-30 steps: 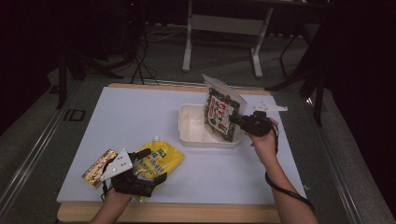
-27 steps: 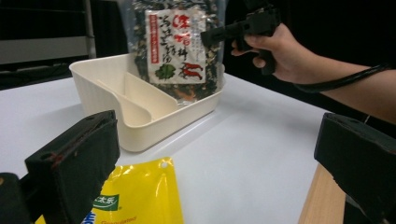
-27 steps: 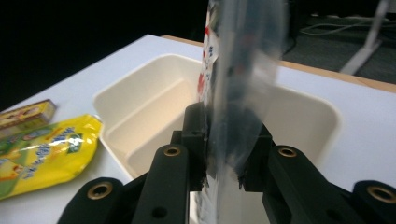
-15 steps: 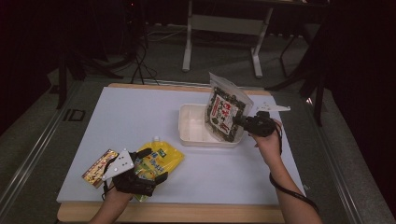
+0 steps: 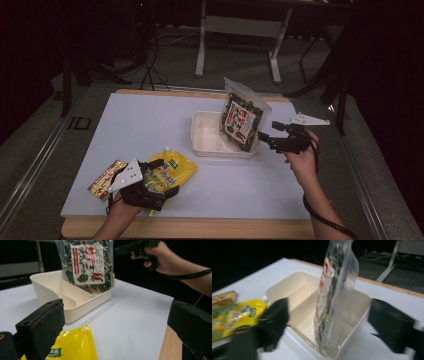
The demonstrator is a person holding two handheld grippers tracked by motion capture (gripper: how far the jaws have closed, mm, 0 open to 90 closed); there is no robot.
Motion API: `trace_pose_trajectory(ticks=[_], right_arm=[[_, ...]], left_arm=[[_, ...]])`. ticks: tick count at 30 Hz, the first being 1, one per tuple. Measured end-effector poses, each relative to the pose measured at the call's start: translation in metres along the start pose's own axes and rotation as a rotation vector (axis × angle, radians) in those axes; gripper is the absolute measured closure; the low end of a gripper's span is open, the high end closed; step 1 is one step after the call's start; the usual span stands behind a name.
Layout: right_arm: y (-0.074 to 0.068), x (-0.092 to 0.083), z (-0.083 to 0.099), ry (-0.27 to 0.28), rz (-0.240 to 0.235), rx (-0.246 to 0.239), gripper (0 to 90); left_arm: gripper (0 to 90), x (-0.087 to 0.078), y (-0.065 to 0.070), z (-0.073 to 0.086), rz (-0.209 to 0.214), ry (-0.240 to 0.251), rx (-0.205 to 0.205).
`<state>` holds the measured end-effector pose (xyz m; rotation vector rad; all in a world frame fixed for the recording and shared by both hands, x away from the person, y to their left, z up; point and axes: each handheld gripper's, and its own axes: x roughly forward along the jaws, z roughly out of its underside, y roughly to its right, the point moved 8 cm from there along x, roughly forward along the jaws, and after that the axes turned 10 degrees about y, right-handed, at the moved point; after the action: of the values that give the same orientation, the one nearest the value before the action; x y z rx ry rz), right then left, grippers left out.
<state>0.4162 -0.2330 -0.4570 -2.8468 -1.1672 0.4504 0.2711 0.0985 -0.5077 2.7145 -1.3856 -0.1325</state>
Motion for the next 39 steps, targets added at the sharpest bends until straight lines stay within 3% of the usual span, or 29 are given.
trace_pose_trajectory(ticks=[2,5,8,13,14,17,21,23,27,29,32,33,39], right_arm=[[-0.006,-0.013,-0.003,0.009,-0.019,0.0,13.5],[-0.017,-0.031,-0.005,0.041,-0.034,-0.042,14.4],[-0.028,-0.046,-0.005,0.079,-0.05,-0.042,14.7],[-0.043,-0.064,-0.001,0.07,-0.048,-0.09,15.2],[-0.052,-0.07,0.0,0.077,-0.059,-0.092,15.2],[-0.064,-0.077,0.0,0.087,-0.078,-0.105,15.1],[-0.076,-0.086,0.004,0.083,-0.1,-0.092,14.2],[-0.08,-0.091,0.005,0.083,-0.098,-0.085,14.0],[-0.085,-0.096,0.007,0.09,-0.091,-0.091,12.0],[-0.091,-0.098,0.012,0.08,-0.111,-0.09,10.3],[-0.095,-0.099,0.016,0.064,-0.127,-0.095,10.2],[-0.099,-0.099,0.018,0.061,-0.136,-0.104,11.4],[-0.104,-0.098,0.021,0.063,-0.163,-0.102,13.7]], left_arm=[[1.4,0.0,-0.001,0.0,0.004,-0.011,-0.001],[2.7,-0.002,-0.005,0.0,-0.004,-0.026,-0.002],[2.7,-0.004,-0.01,-0.001,-0.01,-0.039,-0.009],[2.8,-0.007,-0.012,-0.004,0.005,-0.064,-0.024],[2.7,-0.008,-0.013,-0.006,0.007,-0.07,-0.044],[2.4,-0.012,-0.017,-0.009,-0.003,-0.122,-0.05],[2.5,-0.017,-0.024,-0.017,-0.024,-0.13,-0.03],[3.3,-0.021,-0.035,-0.023,-0.063,-0.137,-0.018],[5.2,-0.024,-0.047,-0.03,-0.083,-0.142,-0.009],[6.5,-0.024,-0.059,-0.033,-0.085,-0.163,-0.012],[10.1,-0.023,-0.063,-0.032,-0.09,-0.176,-0.007],[14.4,-0.019,-0.073,-0.027,-0.088,-0.207,-0.01],[14.8,-0.007,-0.093,-0.006,-0.099,-0.279,-0.065]])
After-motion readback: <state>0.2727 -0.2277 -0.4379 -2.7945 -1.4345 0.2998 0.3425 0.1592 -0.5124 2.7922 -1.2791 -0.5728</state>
